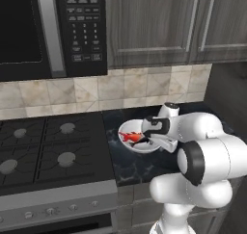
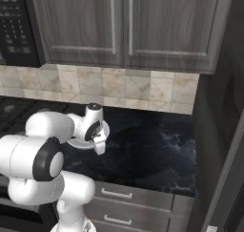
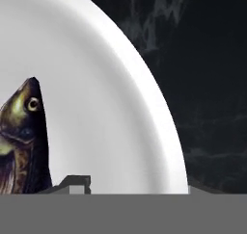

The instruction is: Place the bowl with the bell pepper and squash on the second highest shelf of the fridge. Place the bowl with the fishs on the top shelf of the fridge.

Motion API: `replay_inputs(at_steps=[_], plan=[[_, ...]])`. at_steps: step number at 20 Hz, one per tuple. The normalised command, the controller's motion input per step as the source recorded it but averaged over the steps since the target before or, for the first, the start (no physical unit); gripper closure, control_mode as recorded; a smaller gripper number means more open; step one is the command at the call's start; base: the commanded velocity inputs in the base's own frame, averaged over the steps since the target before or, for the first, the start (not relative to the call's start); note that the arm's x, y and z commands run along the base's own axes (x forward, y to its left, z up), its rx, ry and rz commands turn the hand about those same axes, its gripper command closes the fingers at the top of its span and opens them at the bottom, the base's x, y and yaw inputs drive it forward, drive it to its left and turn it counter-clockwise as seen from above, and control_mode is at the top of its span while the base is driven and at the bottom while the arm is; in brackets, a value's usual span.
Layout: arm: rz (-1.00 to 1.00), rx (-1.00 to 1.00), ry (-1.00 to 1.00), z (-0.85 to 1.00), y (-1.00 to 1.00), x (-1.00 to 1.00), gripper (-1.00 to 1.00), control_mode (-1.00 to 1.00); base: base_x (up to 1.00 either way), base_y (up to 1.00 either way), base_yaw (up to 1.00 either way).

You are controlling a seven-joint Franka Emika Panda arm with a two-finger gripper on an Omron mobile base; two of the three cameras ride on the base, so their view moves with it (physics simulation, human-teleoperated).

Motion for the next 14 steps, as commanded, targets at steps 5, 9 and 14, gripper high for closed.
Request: replay_inputs(at_steps=[5, 9, 14], plan=[[0.0, 0.0, -0.02, 0.09, 0.0, -0.32, 1.0, -1.0, 0.0, 0.0, 0.0], [-0.01, 0.0, -0.14, 0.55, 0.08, -0.78, 1.0, -1.0, 0.0, 0.0, 0.0], [-0.01, 0.0, -0.16, 0.71, 0.02, -0.98, 1.0, -1.0, 0.0, 0.0, 0.0]])
